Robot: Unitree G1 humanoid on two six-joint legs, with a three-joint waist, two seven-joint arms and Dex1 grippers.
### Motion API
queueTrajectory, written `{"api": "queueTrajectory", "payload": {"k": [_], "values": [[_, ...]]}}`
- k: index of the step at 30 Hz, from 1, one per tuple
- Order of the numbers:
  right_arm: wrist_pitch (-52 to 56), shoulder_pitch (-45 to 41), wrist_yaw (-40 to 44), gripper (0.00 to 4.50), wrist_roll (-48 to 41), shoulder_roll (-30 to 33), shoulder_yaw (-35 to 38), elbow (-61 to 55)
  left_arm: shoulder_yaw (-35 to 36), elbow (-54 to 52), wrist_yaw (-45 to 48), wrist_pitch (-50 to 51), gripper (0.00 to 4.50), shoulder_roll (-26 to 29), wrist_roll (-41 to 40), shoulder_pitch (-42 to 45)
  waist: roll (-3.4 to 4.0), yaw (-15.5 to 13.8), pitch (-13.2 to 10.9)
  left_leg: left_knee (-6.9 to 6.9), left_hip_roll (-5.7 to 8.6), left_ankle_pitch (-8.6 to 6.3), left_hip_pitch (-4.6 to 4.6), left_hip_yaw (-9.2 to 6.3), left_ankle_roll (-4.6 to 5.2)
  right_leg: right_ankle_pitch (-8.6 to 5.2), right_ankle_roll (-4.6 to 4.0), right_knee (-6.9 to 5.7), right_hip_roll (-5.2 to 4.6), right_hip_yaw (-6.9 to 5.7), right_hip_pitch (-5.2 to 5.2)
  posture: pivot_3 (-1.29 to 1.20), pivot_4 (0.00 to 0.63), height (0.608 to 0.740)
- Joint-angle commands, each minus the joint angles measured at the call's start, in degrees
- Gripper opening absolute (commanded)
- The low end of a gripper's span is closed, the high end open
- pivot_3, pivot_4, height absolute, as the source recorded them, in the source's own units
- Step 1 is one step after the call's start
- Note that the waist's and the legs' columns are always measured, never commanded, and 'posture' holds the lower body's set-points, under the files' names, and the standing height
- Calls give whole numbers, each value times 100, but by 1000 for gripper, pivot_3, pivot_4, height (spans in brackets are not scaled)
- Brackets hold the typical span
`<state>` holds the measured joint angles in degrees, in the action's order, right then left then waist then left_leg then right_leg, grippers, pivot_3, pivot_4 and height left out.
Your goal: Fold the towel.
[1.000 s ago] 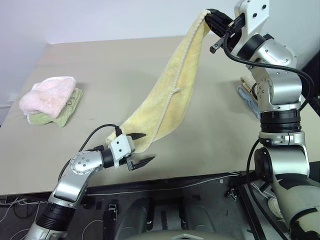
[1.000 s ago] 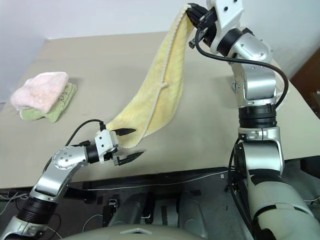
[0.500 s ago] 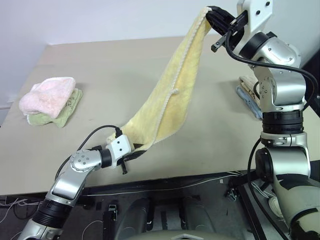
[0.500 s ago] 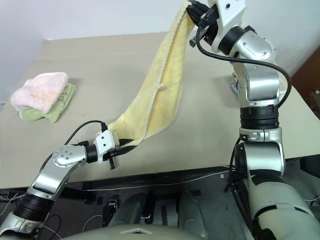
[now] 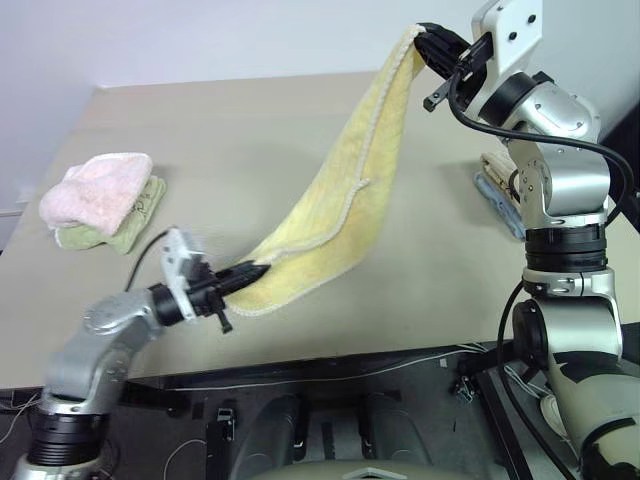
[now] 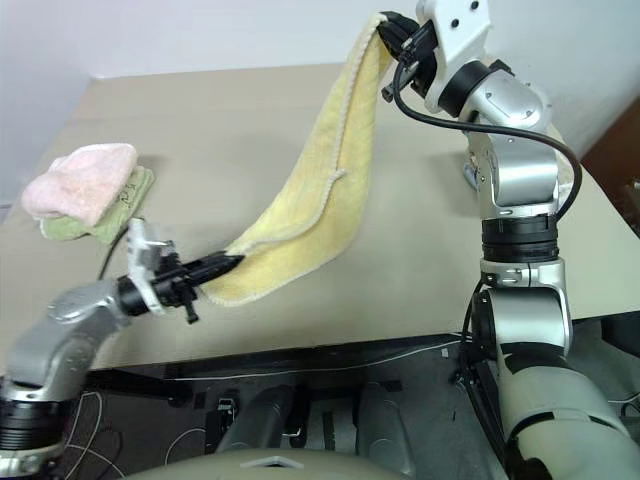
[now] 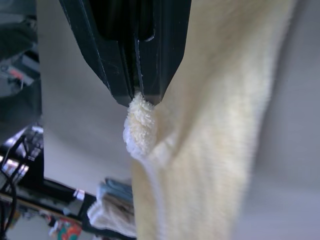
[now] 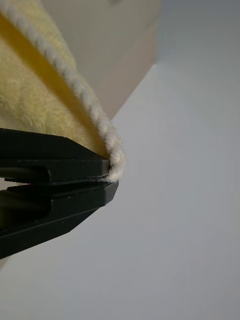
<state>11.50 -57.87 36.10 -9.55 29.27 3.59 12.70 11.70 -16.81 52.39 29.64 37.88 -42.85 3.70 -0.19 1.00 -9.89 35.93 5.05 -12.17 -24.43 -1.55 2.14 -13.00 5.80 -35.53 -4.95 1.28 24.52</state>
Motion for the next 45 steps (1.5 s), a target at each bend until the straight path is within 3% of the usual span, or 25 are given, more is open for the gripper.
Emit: {"api": "queueTrajectory", "payload": {"k": [1, 3, 10, 19, 23, 28, 32, 36, 41, 45], "values": [[-135, -33, -61, 0, 52, 67, 64, -48, 148, -35, 276, 145, 25, 332, -55, -77, 0, 0, 0, 1, 0, 0, 0, 0, 0, 0, 0, 2, 0, 0, -1, 0, 150, 740], [-156, -31, -61, 0, 72, 58, 57, -20, -4, -30, 597, -303, 25, 414, 277, -221, 1, 4, 0, -1, 1, 0, 0, 1, 0, -1, -2, 4, 0, 0, -1, 0, 150, 740], [-248, -29, -58, 0, 162, 98, 63, 88, 380, 410, 335, -342, 25, -49, -7, 169, 0, -18, -1, -5, 0, 0, 0, 0, -1, -6, -12, 4, -1, -2, 1, 0, 150, 740], [-331, -40, -77, 0, 223, 139, 69, 171, 359, 497, 862, -84, 25, 271, -127, 261, 1, 7, -1, -10, 0, 0, -1, 1, -2, -4, -8, 6, 0, 1, 3, 0, 150, 740], [-384, -35, -71, 0, 245, 206, 104, 261, 584, 746, 381, -254, 25, 160, 13, 701, 0, -20, -1, -9, 0, 0, -1, 0, -2, -5, -10, 6, -1, 0, 2, 0, 150, 740], [-765, -510, -227, 0, 426, 451, 195, 1334, 843, 2581, -25, -647, 25, 579, 427, 2783, -18, -29, -15, 14, 1, 1, -1, -8, -3, -1, -3, 2, 3, -19, 2, 0, 150, 740], [-1189, -1046, -403, 0, 506, 503, 224, 2484, 426, 4924, 63, -2011, 25, 757, 1487, 4456, -17, 4, -14, 6, 9, 3, 0, -3, -3, 6, 7, 6, 5, -16, -6, 0, 150, 740], [-1959, -1667, -745, 0, 894, 579, 72, 3960, 211, 7546, -641, -3442, 25, 644, 2383, 6264, -20, -1, -16, -13, 7, 13, -3, 0, 4, 5, 10, 10, 24, -16, 3, 0, 150, 740], [-2400, -1821, -426, 0, 849, 621, 80, 4567, 268, 8655, -219, -4248, 25, 583, 2613, 6799, -20, 38, -16, -43, 6, 23, -7, 12, -9, 5, 13, 23, 20, -12, 14, 0, 150, 740], [-2084, -870, 886, 0, 272, 659, 122, 3342, 349, 8635, 1355, -4129, 25, 601, 2437, 6357, -21, 29, -16, -65, 1, 31, -15, 20, -18, 4, 17, 25, 23, -13, 25, 0, 150, 740]]}}
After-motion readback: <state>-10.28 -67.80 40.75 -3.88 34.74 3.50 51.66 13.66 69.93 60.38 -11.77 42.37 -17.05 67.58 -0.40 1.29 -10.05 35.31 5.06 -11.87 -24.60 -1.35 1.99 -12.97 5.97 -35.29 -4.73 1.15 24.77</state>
